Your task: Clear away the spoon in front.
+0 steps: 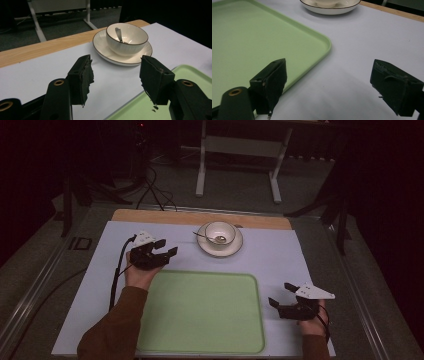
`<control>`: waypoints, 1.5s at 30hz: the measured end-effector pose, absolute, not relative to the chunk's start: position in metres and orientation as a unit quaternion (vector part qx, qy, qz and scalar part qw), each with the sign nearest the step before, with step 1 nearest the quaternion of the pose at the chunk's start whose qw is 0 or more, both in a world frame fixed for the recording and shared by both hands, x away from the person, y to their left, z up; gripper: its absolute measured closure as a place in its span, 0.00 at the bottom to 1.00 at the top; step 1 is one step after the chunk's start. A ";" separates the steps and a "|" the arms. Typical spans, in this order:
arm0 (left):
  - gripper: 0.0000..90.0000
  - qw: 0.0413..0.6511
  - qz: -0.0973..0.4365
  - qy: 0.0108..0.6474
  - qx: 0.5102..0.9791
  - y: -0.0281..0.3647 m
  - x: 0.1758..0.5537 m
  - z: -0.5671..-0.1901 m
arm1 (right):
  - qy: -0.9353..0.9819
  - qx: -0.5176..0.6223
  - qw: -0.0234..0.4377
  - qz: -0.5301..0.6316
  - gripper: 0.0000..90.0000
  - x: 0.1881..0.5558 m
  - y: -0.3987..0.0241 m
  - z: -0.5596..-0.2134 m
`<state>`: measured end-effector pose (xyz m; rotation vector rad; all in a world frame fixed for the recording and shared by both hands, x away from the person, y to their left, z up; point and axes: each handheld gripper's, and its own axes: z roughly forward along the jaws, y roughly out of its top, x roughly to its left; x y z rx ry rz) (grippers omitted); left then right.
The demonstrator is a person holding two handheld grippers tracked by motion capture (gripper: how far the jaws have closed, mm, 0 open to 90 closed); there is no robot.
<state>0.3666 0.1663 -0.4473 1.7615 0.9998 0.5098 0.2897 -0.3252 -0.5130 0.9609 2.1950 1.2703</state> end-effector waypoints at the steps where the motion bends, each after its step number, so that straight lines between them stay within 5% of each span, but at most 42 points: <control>1: 0.48 0.503 0.210 0.414 0.729 0.164 0.369 -0.447 | 0.791 0.346 0.213 0.458 0.15 0.290 -0.325 -0.513; 21: 0.49 0.487 0.204 0.417 0.740 0.135 0.407 -0.445 | 0.791 0.347 0.211 0.459 0.15 0.290 -0.326 -0.513; 40: 0.65 0.459 0.170 0.423 0.762 0.105 0.446 -0.451 | 0.788 0.348 0.212 0.462 0.15 0.290 -0.327 -0.513; 45: 0.83 0.465 0.145 0.435 0.757 0.100 0.455 -0.454 | 0.787 0.348 0.211 0.464 0.15 0.290 -0.328 -0.512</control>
